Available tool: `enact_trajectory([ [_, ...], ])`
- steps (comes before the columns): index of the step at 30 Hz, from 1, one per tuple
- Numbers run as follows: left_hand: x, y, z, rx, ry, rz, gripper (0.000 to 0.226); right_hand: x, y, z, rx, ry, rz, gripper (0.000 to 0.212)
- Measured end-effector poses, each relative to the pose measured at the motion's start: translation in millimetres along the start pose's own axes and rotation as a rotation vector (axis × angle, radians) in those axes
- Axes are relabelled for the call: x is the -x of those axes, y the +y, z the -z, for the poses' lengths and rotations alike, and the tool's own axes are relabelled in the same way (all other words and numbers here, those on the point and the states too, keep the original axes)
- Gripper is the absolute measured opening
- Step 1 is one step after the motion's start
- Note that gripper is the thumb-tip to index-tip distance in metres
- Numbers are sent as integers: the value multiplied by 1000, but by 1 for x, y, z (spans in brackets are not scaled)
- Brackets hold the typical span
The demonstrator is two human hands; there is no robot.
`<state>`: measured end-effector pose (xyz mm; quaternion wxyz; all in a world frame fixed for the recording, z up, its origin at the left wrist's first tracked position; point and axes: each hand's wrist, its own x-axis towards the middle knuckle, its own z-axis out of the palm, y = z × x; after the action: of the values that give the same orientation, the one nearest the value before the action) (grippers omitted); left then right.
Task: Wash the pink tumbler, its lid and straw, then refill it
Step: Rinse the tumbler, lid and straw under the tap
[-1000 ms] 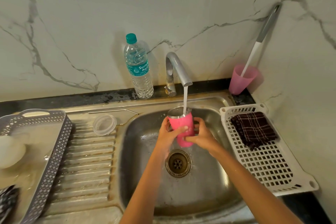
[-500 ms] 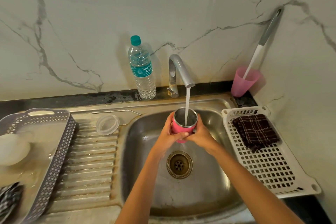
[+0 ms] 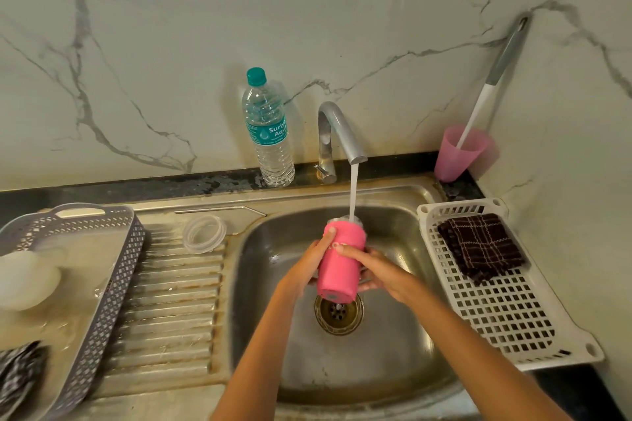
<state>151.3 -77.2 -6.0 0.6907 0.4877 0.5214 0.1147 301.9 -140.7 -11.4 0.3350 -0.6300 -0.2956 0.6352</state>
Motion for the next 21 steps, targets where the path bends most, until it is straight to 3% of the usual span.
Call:
enact_trajectory([
  [6, -4, -29, -1, 70, -10, 156, 89, -1, 4, 2, 102, -17, -199, 88],
  [10, -6, -29, -9, 123, -1, 177, 85, -2, 3, 5, 79, 1, -221, 85],
  [16, -20, -6, -26, 52, 70, -20, 54, -11, 6, 7, -344, 9, -178, 67],
  [21, -26, 1, -35, -305, 218, -173, 92, -7, 5, 4, -723, 34, -34, 40],
])
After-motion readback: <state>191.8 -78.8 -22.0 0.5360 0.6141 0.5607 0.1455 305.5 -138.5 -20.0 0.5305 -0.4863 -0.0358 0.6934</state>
